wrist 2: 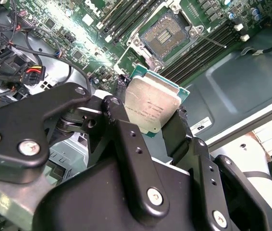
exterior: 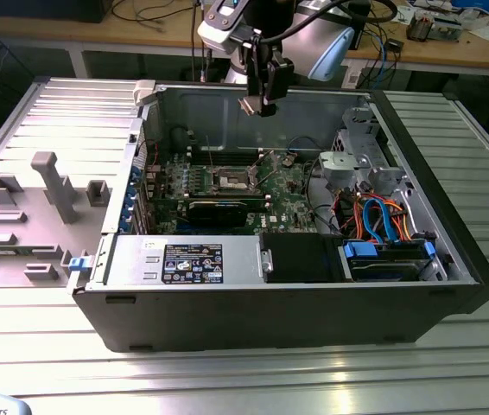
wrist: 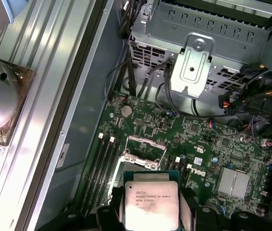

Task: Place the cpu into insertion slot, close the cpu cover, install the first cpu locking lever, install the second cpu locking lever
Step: 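Place the cpu into insertion slot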

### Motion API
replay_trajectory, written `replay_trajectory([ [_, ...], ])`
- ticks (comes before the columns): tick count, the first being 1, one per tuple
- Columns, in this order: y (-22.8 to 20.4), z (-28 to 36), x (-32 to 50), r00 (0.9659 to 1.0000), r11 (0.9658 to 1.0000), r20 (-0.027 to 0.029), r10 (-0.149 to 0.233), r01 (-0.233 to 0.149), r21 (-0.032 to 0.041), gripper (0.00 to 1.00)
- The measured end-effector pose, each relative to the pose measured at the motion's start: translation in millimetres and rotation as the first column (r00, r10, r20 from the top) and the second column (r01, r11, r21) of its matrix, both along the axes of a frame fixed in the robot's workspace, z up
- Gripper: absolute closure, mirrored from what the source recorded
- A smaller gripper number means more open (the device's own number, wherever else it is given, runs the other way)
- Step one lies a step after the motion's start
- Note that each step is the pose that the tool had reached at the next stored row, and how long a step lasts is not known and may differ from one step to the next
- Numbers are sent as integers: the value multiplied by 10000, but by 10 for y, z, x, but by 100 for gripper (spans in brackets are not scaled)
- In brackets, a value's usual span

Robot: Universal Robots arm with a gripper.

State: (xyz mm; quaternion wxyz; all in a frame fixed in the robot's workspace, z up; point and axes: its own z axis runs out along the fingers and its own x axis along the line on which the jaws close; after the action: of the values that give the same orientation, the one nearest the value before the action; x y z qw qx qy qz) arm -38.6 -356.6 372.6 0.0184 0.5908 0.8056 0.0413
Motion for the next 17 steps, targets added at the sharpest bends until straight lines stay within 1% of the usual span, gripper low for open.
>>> replay_trajectory([
  [6,0,0,0,9999,9999,0,-119,119,0,46],
  [7,0,0,0,9998,9998,0,-203,203,0,46],
  [11,0,0,0,9994,9994,0,-341,341,0,46],
  [14,0,-1,0,9984,9984,1,-563,563,1,46],
  [15,0,-2,0,9972,9972,0,-754,754,0,46],
  [17,0,-2,-4,9959,9959,0,-908,908,0,46],
])
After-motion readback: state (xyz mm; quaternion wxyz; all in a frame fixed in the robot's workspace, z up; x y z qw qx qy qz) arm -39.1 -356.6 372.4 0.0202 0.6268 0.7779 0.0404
